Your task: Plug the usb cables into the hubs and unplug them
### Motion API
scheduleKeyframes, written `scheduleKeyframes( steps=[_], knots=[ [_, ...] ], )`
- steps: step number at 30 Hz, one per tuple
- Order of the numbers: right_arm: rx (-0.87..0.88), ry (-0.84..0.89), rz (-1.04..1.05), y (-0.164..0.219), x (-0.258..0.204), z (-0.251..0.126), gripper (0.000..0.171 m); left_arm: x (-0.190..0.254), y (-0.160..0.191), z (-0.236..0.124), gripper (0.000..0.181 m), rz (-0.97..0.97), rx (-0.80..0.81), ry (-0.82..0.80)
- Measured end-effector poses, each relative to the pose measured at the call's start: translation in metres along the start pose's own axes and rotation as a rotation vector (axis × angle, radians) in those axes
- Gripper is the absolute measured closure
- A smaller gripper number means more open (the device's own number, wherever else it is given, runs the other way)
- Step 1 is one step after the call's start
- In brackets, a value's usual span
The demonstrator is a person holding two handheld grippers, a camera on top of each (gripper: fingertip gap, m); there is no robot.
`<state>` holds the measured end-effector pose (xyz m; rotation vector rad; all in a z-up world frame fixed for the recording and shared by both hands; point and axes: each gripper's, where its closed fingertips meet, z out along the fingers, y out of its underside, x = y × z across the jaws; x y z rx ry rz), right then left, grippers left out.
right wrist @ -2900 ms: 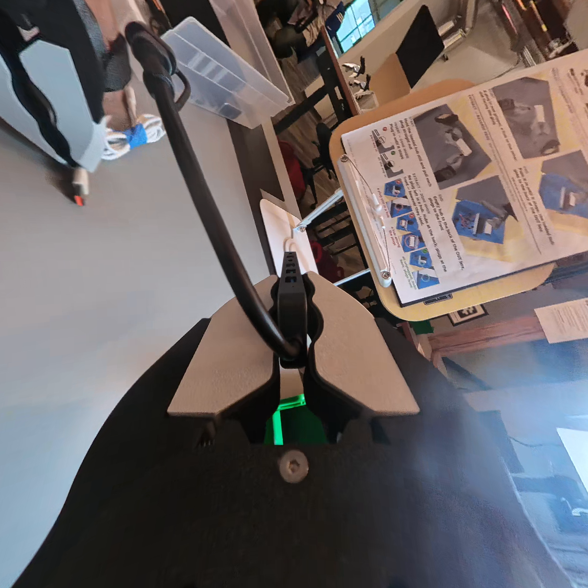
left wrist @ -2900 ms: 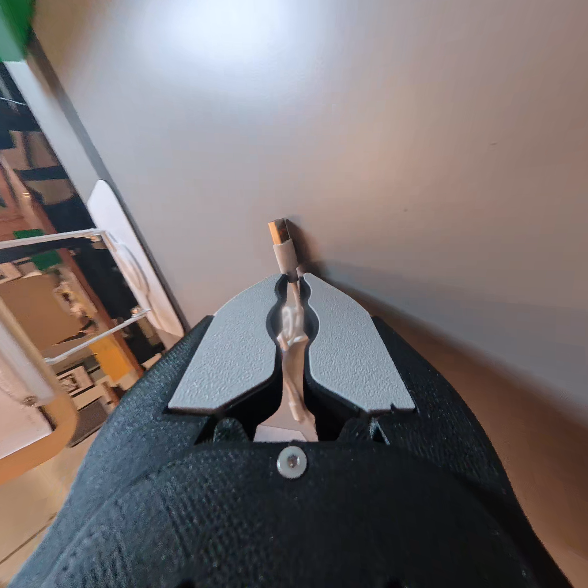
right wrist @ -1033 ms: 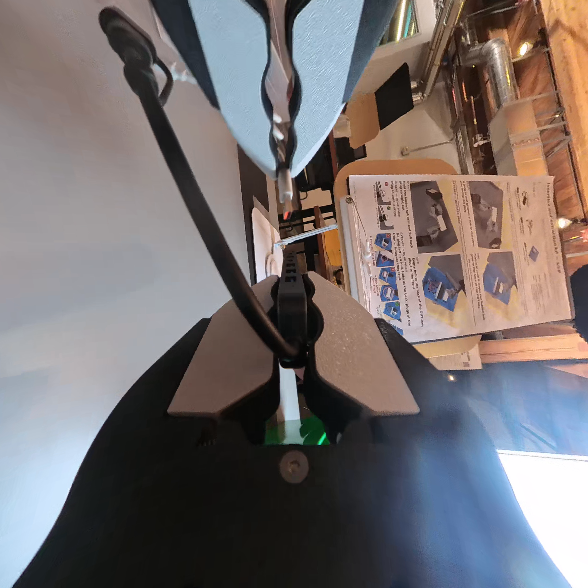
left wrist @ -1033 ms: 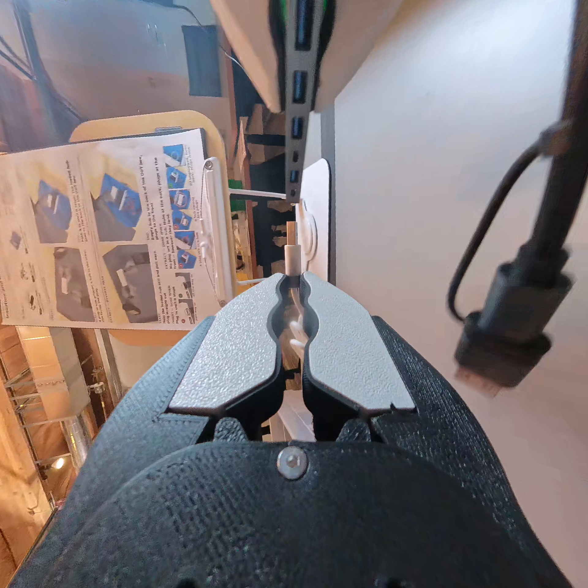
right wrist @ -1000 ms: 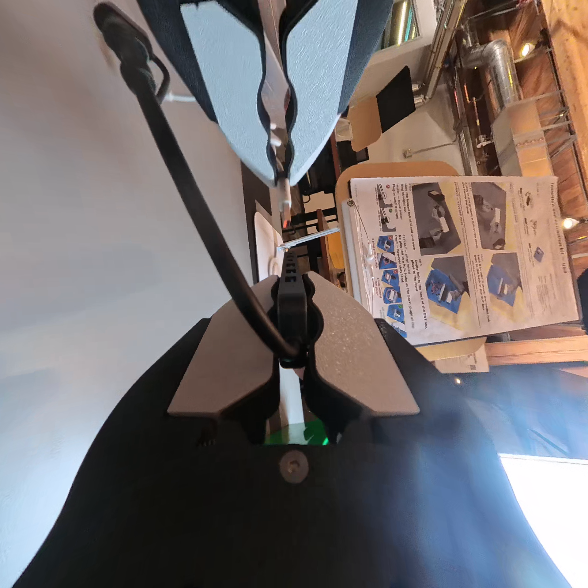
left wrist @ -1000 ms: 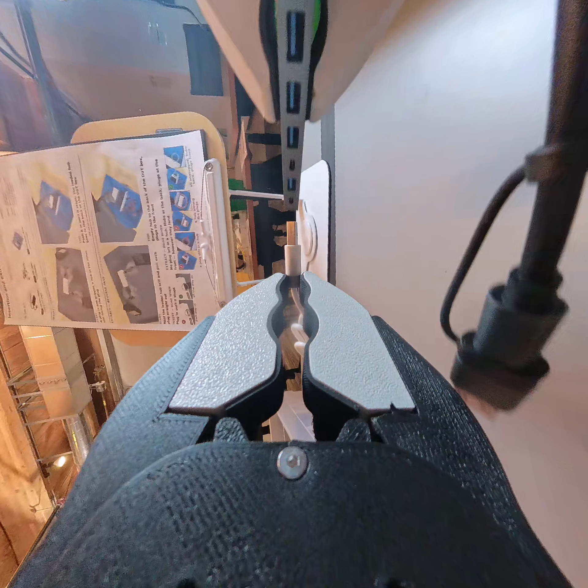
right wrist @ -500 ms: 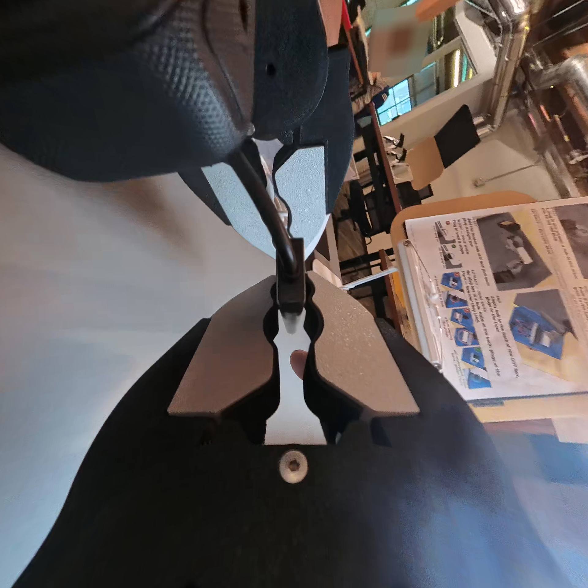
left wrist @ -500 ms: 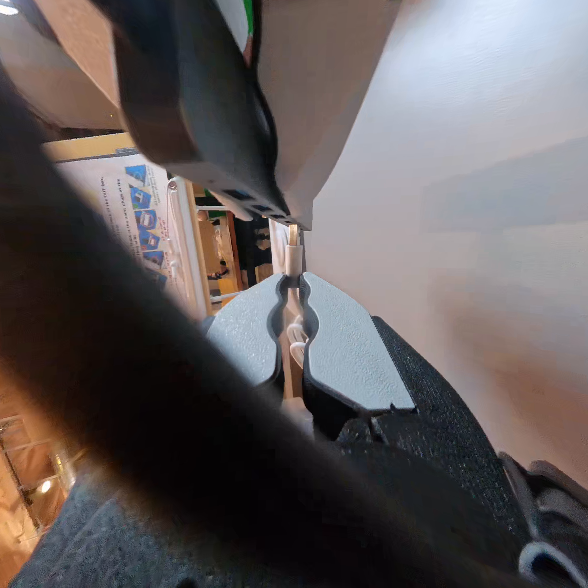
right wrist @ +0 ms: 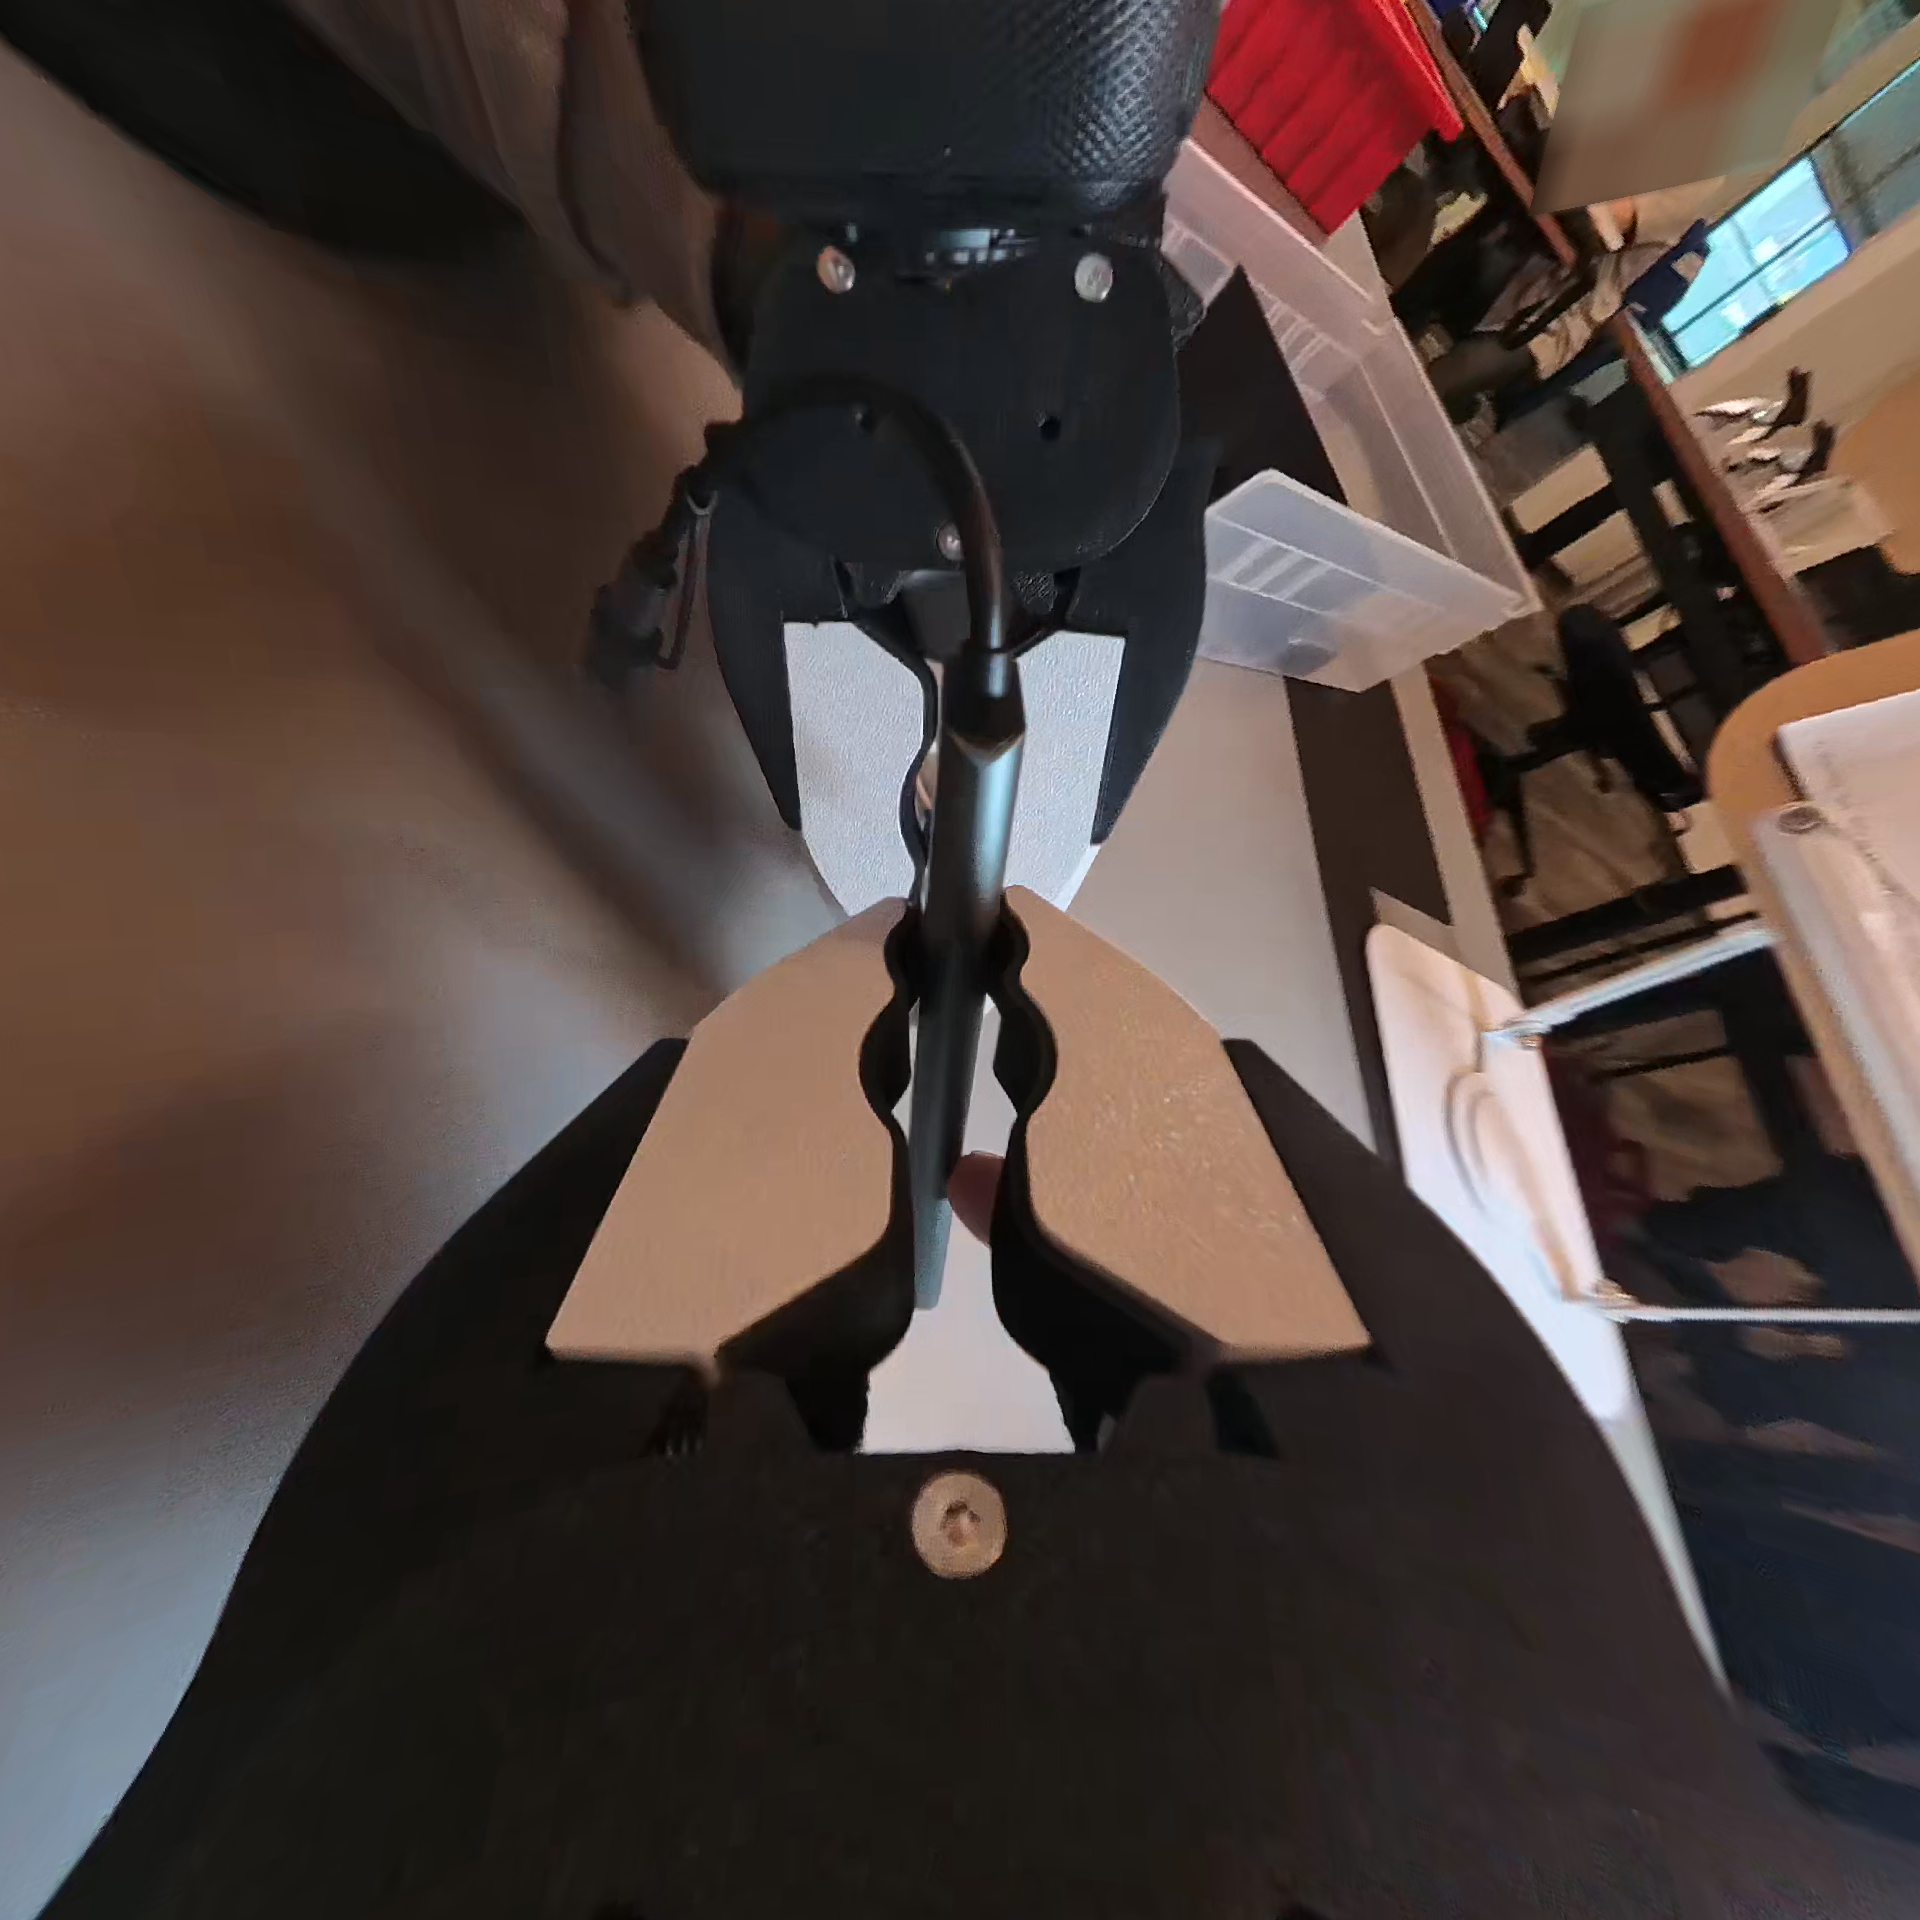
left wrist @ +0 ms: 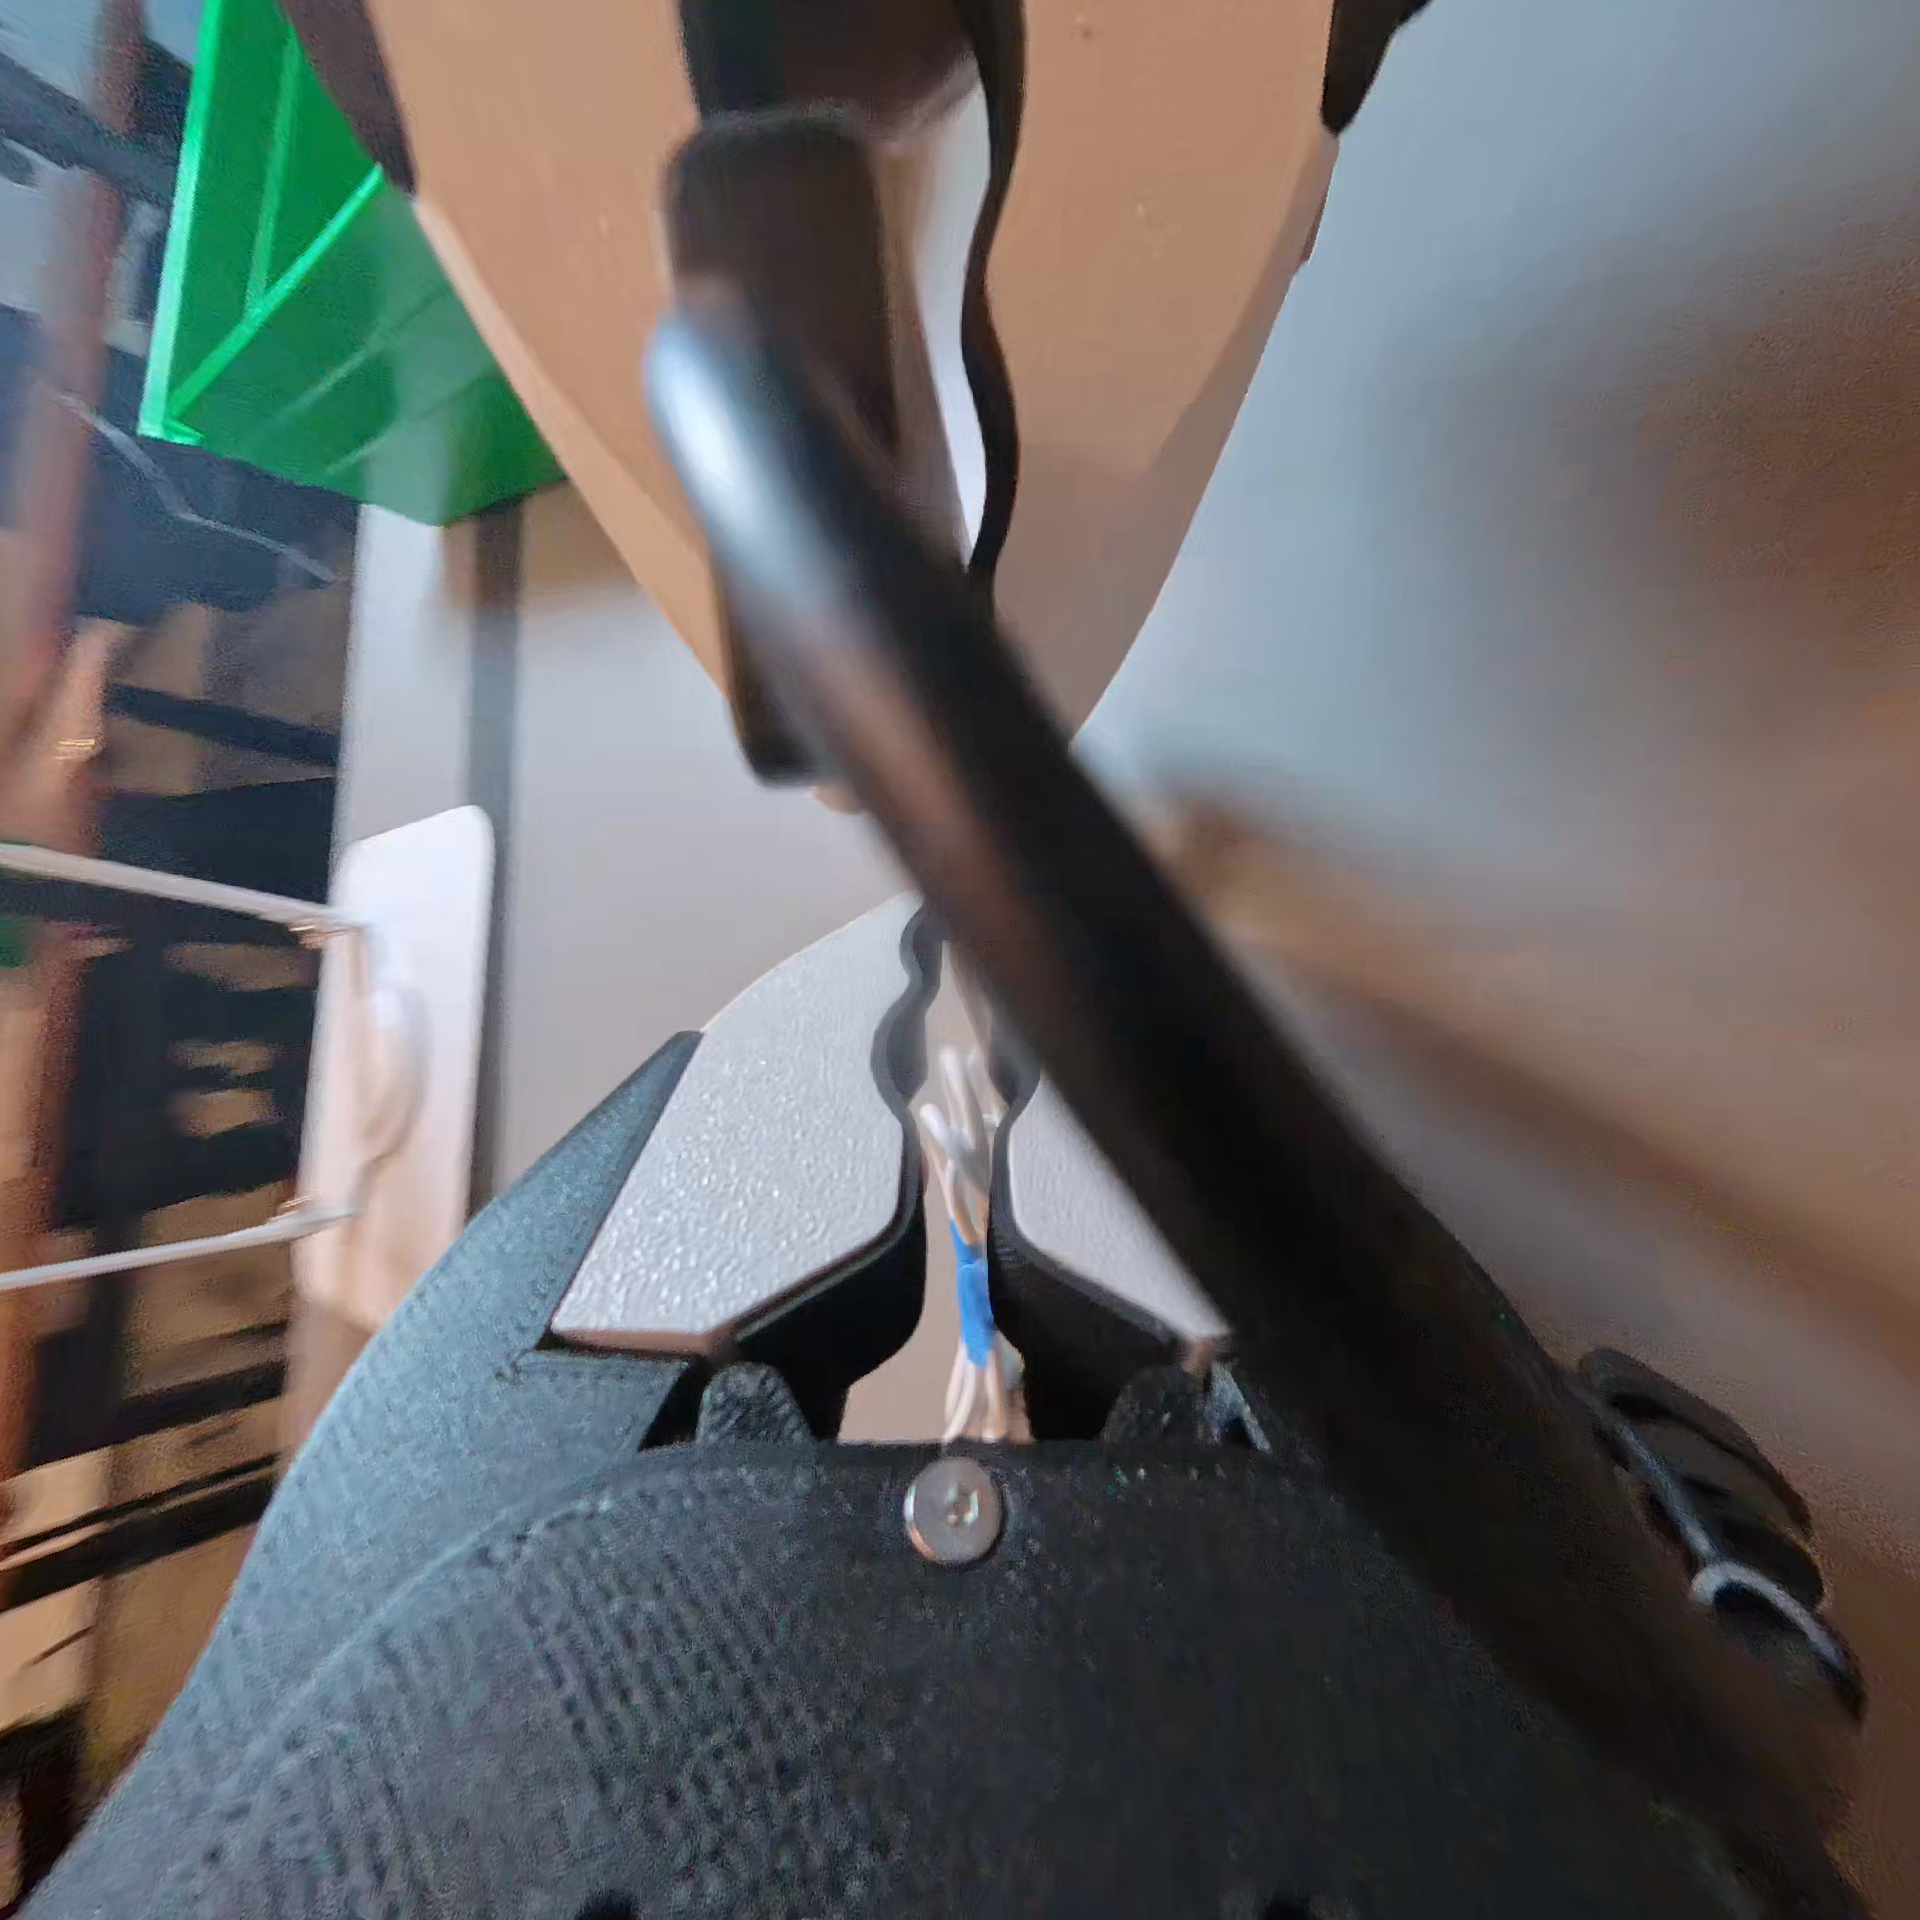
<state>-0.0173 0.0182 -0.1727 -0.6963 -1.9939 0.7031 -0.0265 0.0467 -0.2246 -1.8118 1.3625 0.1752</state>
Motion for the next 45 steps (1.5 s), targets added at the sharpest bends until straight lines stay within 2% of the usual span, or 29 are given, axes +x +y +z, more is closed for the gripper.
scheduleKeyframes(
  steps=[1,7,11,14,18,19,21,27,32,41,45],
  knots=[
    [0.026,-0.021,0.048,-0.003,0.000,-0.001,0.160,0.005,-0.003,-0.002,0.175,-0.041,0.032,0.050],
    [0.175,-0.124,0.302,-0.012,0.001,-0.008,0.160,0.024,-0.016,-0.009,0.174,-0.274,0.127,0.279],
    [0.193,-0.148,0.374,-0.006,0.000,-0.005,0.159,0.029,-0.014,-0.008,0.174,-0.332,0.100,0.324],
    [0.114,-0.161,0.367,0.006,-0.004,-0.002,0.156,0.030,-0.009,-0.005,0.174,-0.349,0.077,0.329],
    [-0.122,-0.232,0.318,0.046,-0.024,0.004,0.150,0.031,-0.013,-0.007,0.174,-0.384,0.100,0.352],
    [-0.150,-0.246,0.300,0.051,-0.028,0.004,0.158,0.031,-0.012,-0.006,0.174,-0.383,0.095,0.347],
    [-0.147,-0.277,0.288,0.050,-0.033,0.004,0.160,0.033,-0.011,-0.005,0.174,-0.372,0.089,0.350],
    [-0.010,-0.223,0.299,0.032,-0.019,-0.001,0.161,0.023,-0.019,-0.017,0.174,-0.411,0.148,0.342],
    [0.161,-0.202,0.305,0.001,-0.010,-0.012,0.161,0.013,-0.039,-0.037,0.174,-0.397,0.224,0.317],
    [0.258,-0.273,0.286,-0.033,-0.021,-0.020,0.160,0.026,-0.060,-0.048,0.175,-0.319,0.279,0.366],
    [0.245,-0.203,0.240,-0.043,-0.006,-0.032,0.160,0.014,-0.072,-0.057,0.175,-0.346,0.330,0.336]
  ],
)
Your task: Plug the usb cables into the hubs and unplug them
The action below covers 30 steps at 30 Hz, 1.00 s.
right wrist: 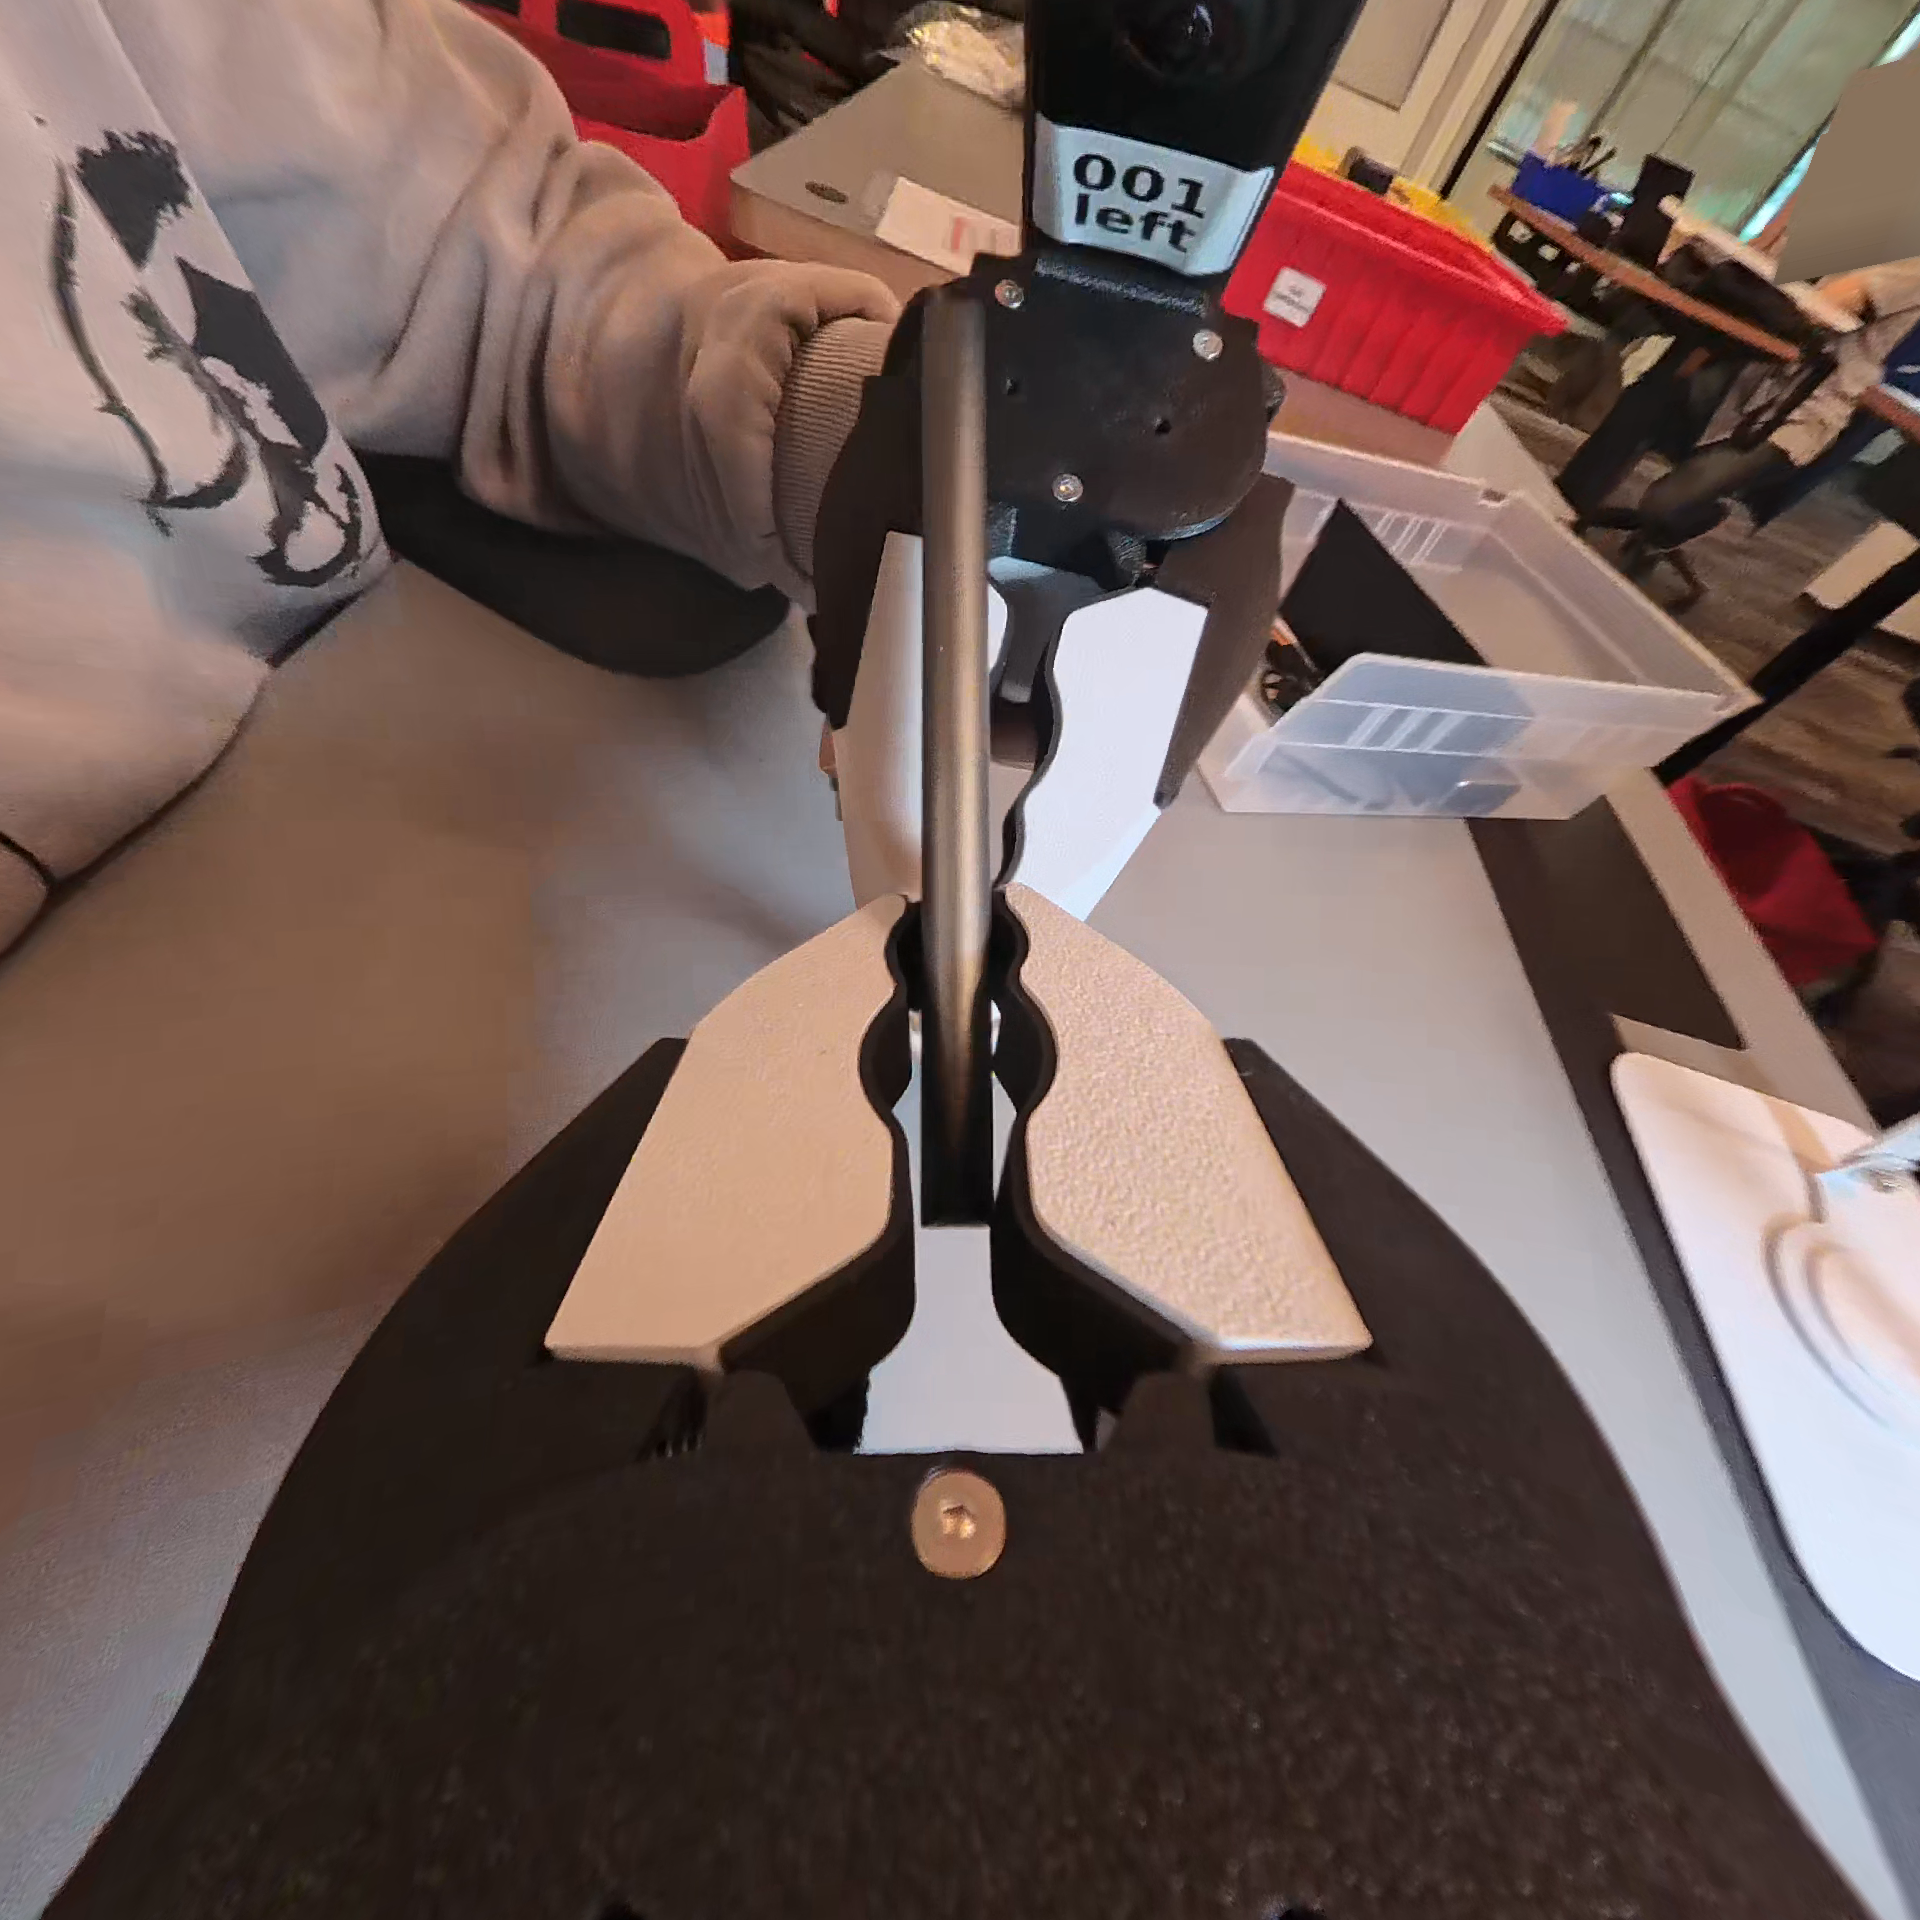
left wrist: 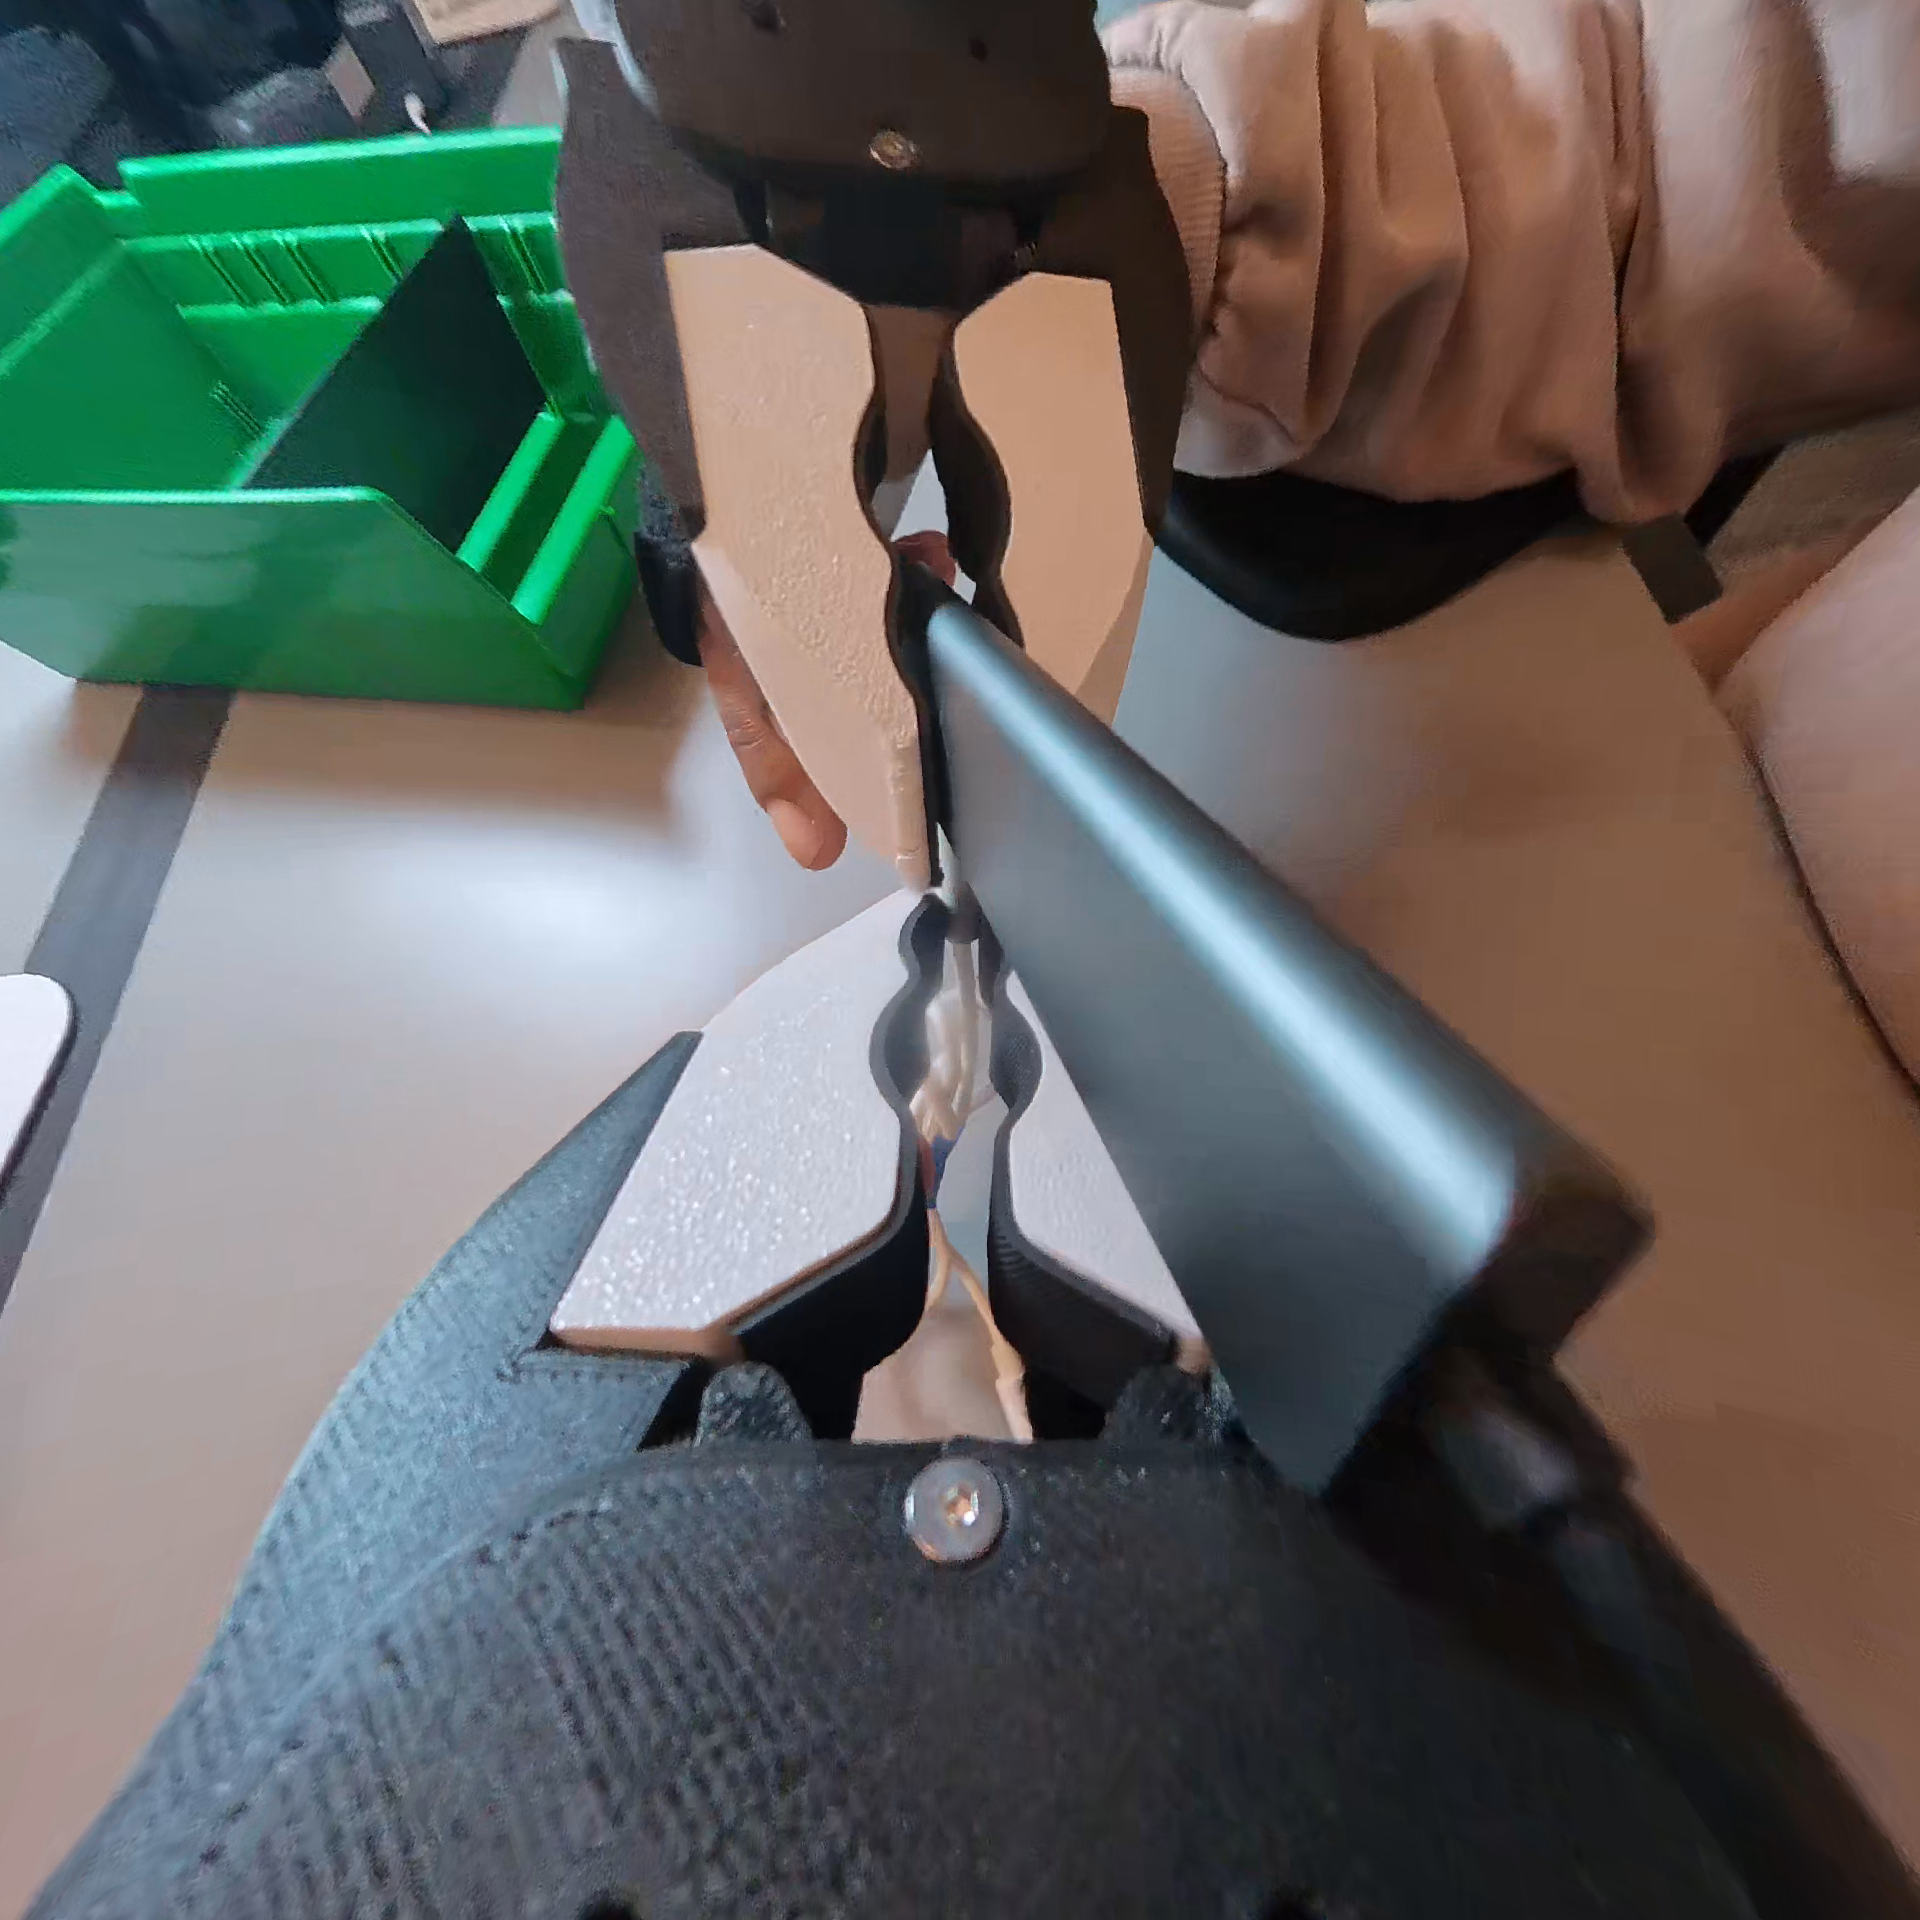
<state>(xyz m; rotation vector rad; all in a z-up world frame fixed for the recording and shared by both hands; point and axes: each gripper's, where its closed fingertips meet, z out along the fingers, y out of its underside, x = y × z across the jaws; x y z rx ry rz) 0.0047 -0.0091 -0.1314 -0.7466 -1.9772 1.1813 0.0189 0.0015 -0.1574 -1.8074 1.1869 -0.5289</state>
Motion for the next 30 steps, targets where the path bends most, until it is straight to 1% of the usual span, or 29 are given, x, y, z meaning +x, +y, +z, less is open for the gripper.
scheduleKeyframes(
  steps=[2,3,5,7,9,10,13,14,16,18,19,20,21,24,28,30],
  knots=[
    [-0.046,0.046,-0.016,0.000,0.006,-0.004,0.160,-0.004,-0.005,-0.004,0.174,-0.033,0.004,-0.006],
    [-0.079,0.075,-0.029,0.004,0.009,-0.006,0.158,-0.007,-0.003,-0.006,0.175,-0.035,-0.021,-0.022],
    [-0.088,0.095,-0.023,0.005,0.013,-0.011,0.151,-0.011,0.006,-0.009,0.175,-0.042,-0.092,-0.054],
    [-0.117,0.121,-0.034,0.007,0.016,-0.014,0.151,-0.012,0.017,-0.009,0.175,-0.057,-0.154,-0.076],
    [-0.204,0.147,-0.086,0.017,0.017,-0.011,0.152,-0.011,0.024,-0.008,0.175,-0.063,-0.203,-0.081],
    [-0.231,0.142,-0.099,0.021,0.015,-0.007,0.155,-0.011,0.026,-0.007,0.175,-0.064,-0.222,-0.084],
    [-0.298,0.086,-0.119,0.033,0.007,-0.002,0.161,-0.010,0.031,-0.007,0.175,-0.027,-0.268,-0.093],
    [-0.292,0.072,-0.105,0.035,0.006,-0.002,0.161,-0.009,0.030,-0.008,0.174,-0.024,-0.256,-0.086],
    [-0.228,0.059,-0.060,0.034,0.007,-0.002,0.161,-0.009,0.024,-0.014,0.175,-0.053,-0.198,-0.061],
    [-0.226,0.034,-0.032,0.044,0.005,0.001,0.161,-0.007,0.017,-0.017,0.175,-0.040,-0.163,-0.047],
    [-0.227,0.013,-0.020,0.050,0.001,0.006,0.160,-0.004,0.009,-0.018,0.175,-0.035,-0.127,-0.036],
    [-0.156,-0.025,0.007,0.045,-0.005,0.012,0.160,0.000,-0.003,-0.020,0.175,-0.045,-0.075,-0.018],
    [-0.095,-0.025,0.046,0.041,-0.004,0.015,0.160,0.001,-0.006,-0.023,0.175,-0.040,-0.086,-0.015],
    [-0.096,-0.016,0.030,0.038,-0.002,0.018,0.160,0.001,-0.004,-0.029,0.175,0.009,-0.146,-0.052],
    [-0.091,0.008,0.059,0.035,0.002,0.016,0.161,-0.001,0.004,-0.033,0.174,-0.002,-0.160,-0.043],
    [-0.070,0.004,0.091,0.028,0.003,0.011,0.161,-0.003,0.011,-0.033,0.174,0.025,-0.179,-0.049]
  ],
)
